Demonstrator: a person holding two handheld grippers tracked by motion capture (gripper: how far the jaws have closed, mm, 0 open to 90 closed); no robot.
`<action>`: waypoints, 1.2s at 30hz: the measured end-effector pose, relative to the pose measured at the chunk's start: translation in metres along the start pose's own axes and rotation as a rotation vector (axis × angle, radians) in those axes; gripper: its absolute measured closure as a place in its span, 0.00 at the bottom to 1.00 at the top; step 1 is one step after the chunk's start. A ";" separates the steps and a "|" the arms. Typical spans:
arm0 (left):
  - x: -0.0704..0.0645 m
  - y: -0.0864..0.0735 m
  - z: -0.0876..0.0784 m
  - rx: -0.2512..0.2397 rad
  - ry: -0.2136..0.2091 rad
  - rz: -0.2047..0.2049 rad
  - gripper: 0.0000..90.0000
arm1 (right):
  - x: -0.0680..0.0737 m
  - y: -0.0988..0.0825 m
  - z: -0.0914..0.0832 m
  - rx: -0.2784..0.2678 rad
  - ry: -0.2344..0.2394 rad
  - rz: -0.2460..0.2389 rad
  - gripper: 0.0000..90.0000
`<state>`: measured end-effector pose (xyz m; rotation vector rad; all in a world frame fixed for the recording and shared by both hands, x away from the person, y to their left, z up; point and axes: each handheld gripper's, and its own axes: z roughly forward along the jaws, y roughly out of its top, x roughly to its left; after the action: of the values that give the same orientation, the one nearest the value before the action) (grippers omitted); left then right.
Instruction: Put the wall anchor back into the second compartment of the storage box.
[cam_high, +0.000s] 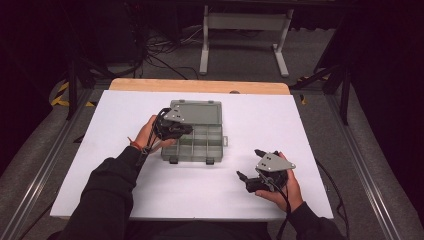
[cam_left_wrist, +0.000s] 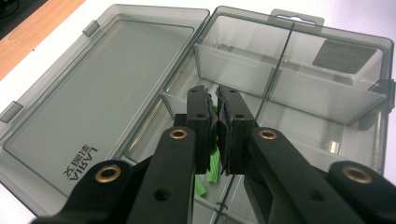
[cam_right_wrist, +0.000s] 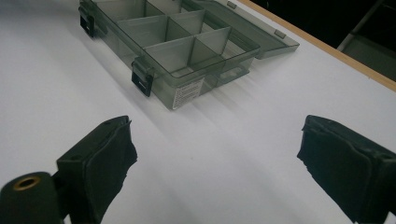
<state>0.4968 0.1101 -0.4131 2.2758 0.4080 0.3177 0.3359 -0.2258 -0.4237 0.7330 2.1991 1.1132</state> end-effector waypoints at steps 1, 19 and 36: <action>0.000 0.000 0.000 -0.002 -0.005 -0.004 0.94 | 0.000 0.000 0.000 0.000 0.000 0.000 0.11; -0.001 -0.005 0.005 0.034 0.015 -0.008 0.87 | 0.000 0.000 0.000 -0.002 -0.002 0.002 0.11; -0.012 -0.020 -0.048 -0.140 0.154 -0.010 0.55 | -0.003 0.009 0.011 -0.016 0.005 0.026 0.13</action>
<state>0.4650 0.1497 -0.3976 2.1191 0.4618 0.5033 0.3477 -0.2172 -0.4209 0.7549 2.1877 1.1453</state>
